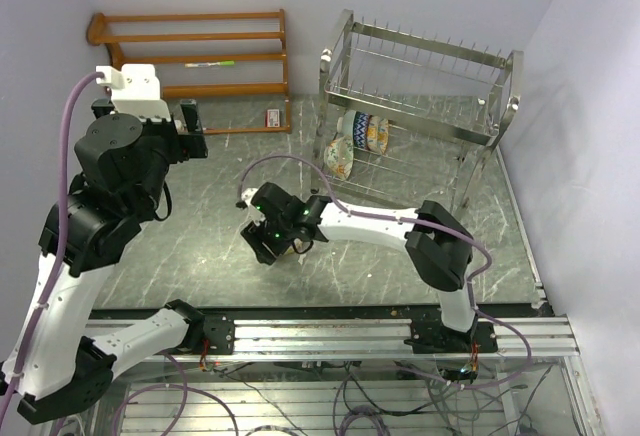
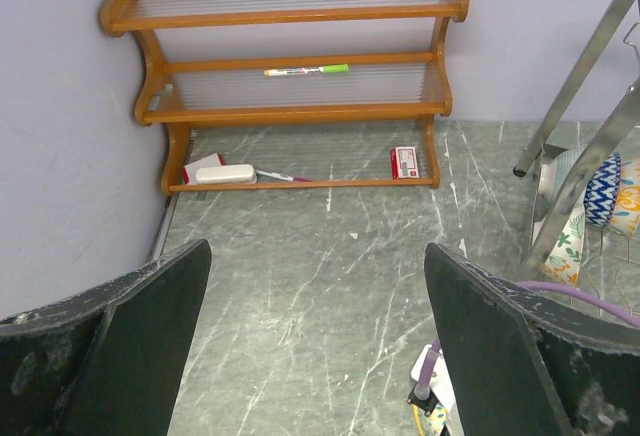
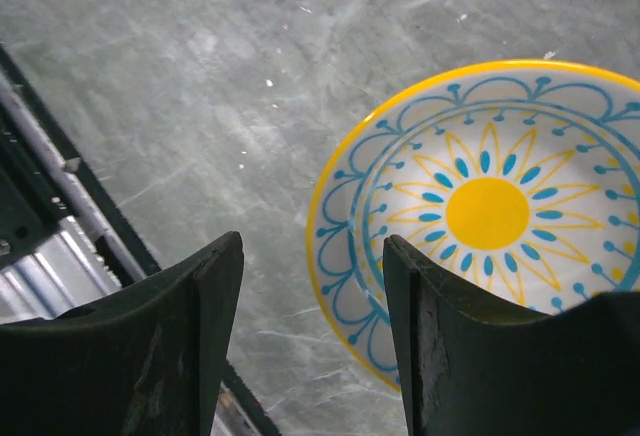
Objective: Load the bowls into the dish rack
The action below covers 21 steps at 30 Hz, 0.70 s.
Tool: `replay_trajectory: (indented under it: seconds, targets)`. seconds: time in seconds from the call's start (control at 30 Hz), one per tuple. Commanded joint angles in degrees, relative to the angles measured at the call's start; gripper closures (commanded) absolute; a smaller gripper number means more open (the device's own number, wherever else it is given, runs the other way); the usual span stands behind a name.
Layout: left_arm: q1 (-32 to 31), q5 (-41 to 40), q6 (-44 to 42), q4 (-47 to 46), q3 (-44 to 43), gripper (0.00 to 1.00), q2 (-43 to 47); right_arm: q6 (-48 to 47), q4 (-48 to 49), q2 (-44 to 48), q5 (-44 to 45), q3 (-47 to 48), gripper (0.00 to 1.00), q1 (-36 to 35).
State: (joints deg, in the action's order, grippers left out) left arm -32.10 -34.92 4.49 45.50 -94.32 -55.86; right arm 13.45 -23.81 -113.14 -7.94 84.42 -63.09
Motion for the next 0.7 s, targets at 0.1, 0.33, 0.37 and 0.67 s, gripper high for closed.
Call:
replay_trajectory:
  seconds: [0.1, 0.33, 0.37, 0.67]
  targets:
    - [-0.34, -1.69, -1.71, 0.03, 0.62, 0.01, 1.02, -3.85, -2.72, -4.48, 7.05, 2.99, 0.43, -1.16]
    - [-0.39, -1.66, -2.63, -0.4, 0.72, 0.01, 0.76, -4.16, -3.27, -3.0, 4.88, 3.47, 0.78, -1.16]
    - [-0.42, -1.67, -2.71, -0.55, 0.79, 0.01, 0.79, -4.14, -3.41, -2.89, 4.0, 3.42, 0.83, -1.23]
    - [-0.4, -1.17, -2.85, -1.4, 1.82, 0.01, 0.92, -3.76, -4.22, 2.21, -0.07, 4.61, 1.0, -1.01]
